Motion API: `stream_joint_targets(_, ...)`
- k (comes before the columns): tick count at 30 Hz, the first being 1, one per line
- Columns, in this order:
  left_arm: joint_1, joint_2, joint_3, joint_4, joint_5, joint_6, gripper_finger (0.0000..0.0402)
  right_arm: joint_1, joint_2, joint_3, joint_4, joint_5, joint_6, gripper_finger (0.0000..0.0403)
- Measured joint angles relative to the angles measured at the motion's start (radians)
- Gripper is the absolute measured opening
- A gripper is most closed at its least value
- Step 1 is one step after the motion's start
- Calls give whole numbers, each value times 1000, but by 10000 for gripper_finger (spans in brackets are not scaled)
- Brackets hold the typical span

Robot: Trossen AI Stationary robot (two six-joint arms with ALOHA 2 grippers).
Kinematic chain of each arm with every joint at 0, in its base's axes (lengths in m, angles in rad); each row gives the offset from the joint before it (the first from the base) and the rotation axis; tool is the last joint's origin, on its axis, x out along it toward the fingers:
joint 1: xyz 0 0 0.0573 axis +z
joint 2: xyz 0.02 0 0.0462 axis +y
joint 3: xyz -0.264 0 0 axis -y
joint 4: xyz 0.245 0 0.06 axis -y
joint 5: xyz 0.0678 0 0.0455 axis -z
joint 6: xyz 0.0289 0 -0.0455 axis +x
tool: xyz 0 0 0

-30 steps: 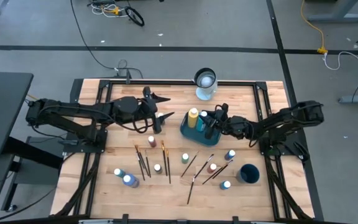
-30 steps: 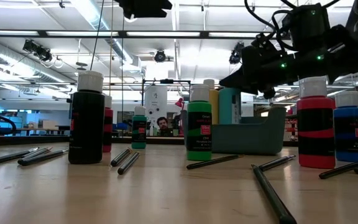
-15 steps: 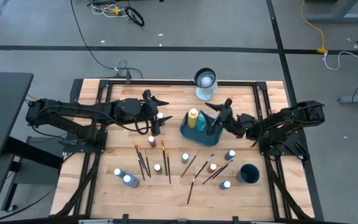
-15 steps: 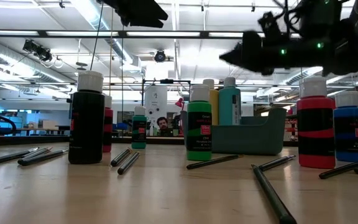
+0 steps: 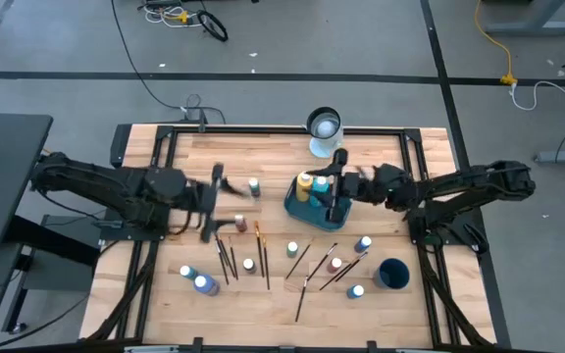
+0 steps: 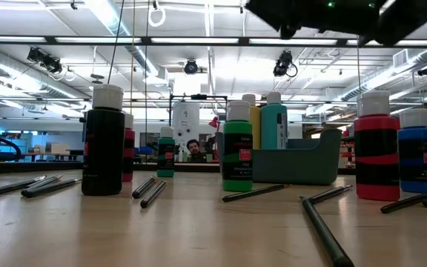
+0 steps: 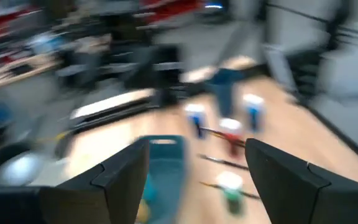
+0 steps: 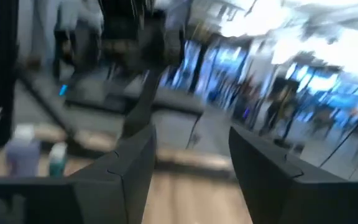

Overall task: Pick & Place Paint Supplies
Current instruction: Put the large violet paint bottle into the green bin

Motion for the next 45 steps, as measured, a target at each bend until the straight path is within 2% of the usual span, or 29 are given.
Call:
stream_joint_targets(2,-15,-27,-66,20,123,11,270,0,4,32,-87,-4,2,206)
stream_joint_targets(5,-32,-52,-175,141,304,-15,269,0,5,56,-122,-4,4,206)
stream_joint_targets(8,-56,-76,-278,250,426,-48,269,4,5,57,-118,-4,15,206)
stream_joint_targets(15,-108,-114,-477,452,515,-125,269,4,5,57,-98,-8,27,206)
stream_joint_targets(21,-165,-111,-596,554,656,-177,269,4,5,57,-94,-7,24,206)
stream_joint_targets(26,-210,-112,-637,647,665,-150,269,4,5,57,-87,-7,5,206)
stream_joint_targets(37,-261,-110,-647,620,578,-115,269,4,5,57,-74,-4,0,206)
stream_joint_targets(45,-274,-3,-647,582,509,-102,269,4,5,57,-79,-5,0,206)
